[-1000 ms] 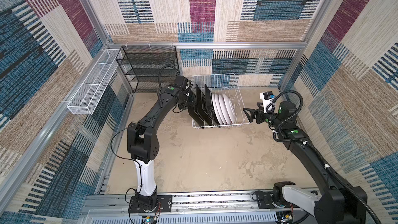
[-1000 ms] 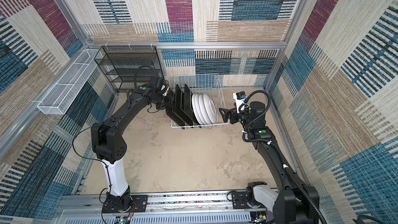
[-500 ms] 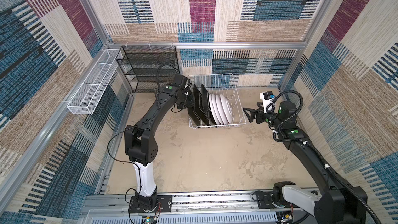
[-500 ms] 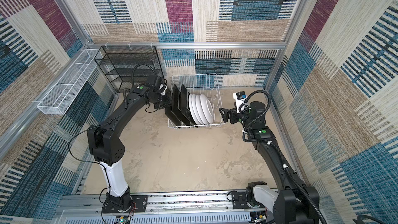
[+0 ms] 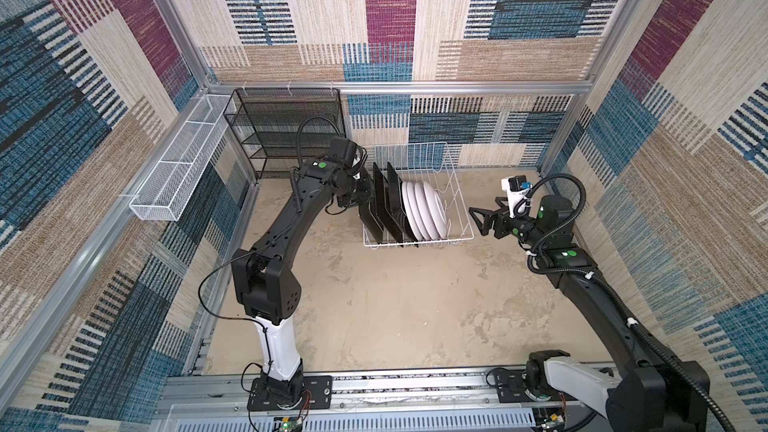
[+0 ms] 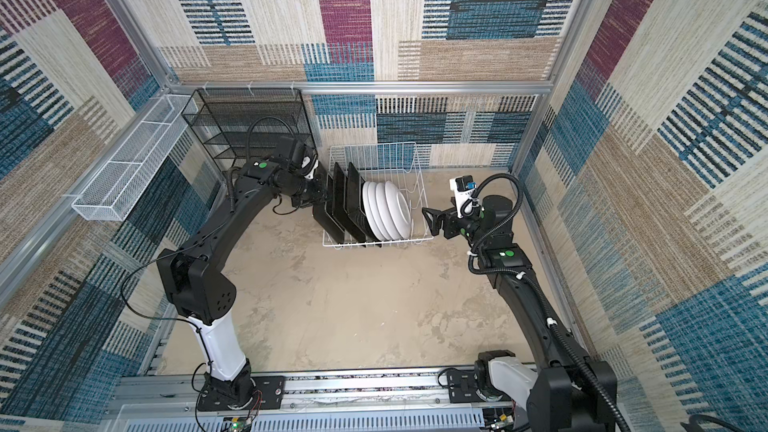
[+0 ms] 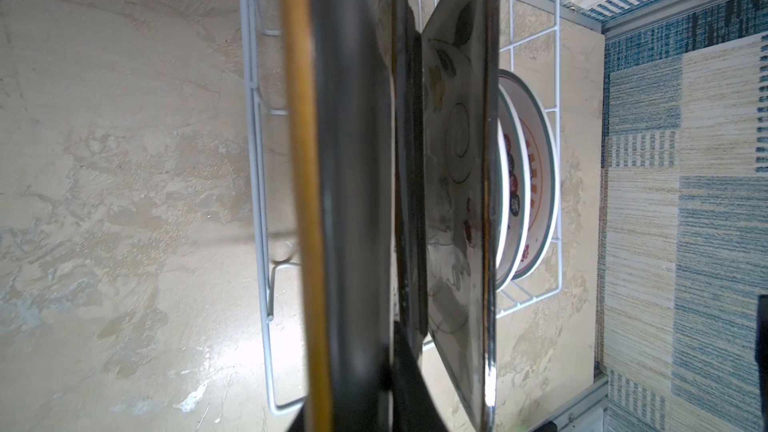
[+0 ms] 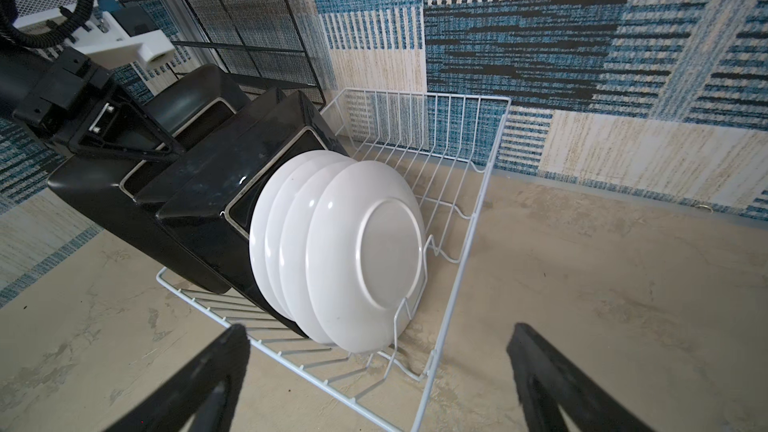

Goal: Unload the plates from the dish rack
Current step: 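Close the left gripper on the dark plate's rim and pull it outward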

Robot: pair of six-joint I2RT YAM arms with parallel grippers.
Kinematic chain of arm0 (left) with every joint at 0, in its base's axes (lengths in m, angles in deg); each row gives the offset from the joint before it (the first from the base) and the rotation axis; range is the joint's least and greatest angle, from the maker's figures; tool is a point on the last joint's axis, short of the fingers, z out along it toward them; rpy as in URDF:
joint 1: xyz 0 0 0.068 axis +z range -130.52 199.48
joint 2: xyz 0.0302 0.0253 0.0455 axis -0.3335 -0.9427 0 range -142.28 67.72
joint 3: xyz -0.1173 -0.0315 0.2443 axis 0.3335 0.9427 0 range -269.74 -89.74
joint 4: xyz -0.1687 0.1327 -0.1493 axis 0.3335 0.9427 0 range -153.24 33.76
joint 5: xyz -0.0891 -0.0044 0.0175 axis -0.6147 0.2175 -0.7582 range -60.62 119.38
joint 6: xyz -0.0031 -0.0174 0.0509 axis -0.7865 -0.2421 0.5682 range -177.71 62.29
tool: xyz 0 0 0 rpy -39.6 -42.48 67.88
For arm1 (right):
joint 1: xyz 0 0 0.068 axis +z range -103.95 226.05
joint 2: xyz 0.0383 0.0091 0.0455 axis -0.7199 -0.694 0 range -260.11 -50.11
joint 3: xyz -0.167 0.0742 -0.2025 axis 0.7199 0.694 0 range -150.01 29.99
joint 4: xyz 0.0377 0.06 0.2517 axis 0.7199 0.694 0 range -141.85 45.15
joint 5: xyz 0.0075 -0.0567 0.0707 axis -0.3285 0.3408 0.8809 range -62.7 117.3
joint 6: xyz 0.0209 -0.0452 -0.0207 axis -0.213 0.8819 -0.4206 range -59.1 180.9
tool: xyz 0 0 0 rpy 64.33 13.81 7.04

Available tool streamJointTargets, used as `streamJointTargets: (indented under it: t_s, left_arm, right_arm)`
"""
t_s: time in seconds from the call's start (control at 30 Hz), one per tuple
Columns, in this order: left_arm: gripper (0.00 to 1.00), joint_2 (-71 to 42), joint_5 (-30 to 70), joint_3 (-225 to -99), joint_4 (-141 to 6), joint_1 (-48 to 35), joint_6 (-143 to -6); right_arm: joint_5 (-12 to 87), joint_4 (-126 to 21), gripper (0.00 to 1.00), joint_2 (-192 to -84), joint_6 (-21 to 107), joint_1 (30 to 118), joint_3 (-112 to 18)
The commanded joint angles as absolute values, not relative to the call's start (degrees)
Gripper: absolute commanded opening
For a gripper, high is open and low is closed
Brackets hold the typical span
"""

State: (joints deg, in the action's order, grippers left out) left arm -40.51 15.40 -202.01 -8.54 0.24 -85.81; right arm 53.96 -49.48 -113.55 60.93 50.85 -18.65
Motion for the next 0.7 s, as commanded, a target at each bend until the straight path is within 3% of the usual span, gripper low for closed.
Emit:
streamJointTargets:
  t_s: [0.0, 0.67]
  left_arm:
    - [0.0, -39.16, 20.08, -202.9, -7.72, 1.19, -84.1]
    - [0.0, -35.06, 19.69, -204.42, -6.94, 3.34, -83.79]
  right_arm:
    - [55.32, -51.5, 0.99, -113.16, 60.11, 50.88, -19.09]
    - [57.52, -52.77, 0.99, -113.22, 58.51, 50.88, -19.14]
